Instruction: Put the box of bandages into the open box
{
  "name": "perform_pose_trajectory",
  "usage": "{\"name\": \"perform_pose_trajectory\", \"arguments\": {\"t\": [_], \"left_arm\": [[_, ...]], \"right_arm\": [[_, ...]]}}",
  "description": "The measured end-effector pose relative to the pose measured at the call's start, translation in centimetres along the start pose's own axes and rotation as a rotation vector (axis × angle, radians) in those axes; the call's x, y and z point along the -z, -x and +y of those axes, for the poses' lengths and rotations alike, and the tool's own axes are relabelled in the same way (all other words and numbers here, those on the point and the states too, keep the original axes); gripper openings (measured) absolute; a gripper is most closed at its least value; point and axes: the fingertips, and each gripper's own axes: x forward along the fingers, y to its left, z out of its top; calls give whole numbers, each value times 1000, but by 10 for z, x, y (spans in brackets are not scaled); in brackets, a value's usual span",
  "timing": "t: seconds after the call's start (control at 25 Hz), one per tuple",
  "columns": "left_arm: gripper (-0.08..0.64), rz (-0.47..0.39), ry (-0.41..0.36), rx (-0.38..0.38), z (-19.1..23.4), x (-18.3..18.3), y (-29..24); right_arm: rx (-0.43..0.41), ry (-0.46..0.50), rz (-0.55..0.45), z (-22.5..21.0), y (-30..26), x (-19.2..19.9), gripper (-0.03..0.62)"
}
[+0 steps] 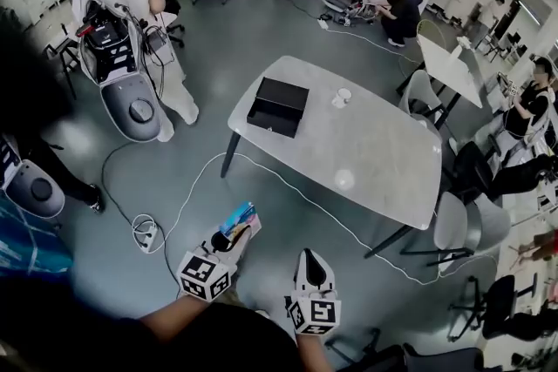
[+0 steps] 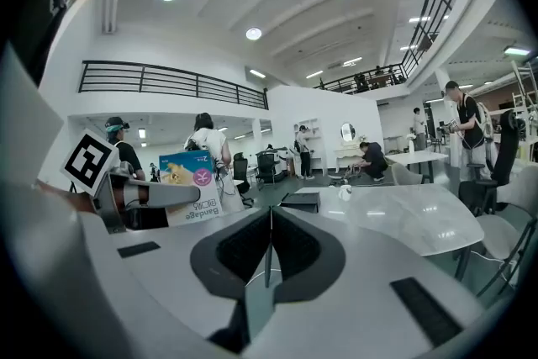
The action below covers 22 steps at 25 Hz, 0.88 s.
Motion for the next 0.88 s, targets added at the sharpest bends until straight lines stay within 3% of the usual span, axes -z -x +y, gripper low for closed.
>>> {"name": "perform_pose_trajectory", "arguments": {"t": [0.44,0.88], "left_arm": [[81,57,43,52,134,-48,-58],[81,83,54,154,200,-82,-106]], "right_arm": [[4,29,45,43,-155,-48,12],[77,36,58,67,-236,-71,12]]}}
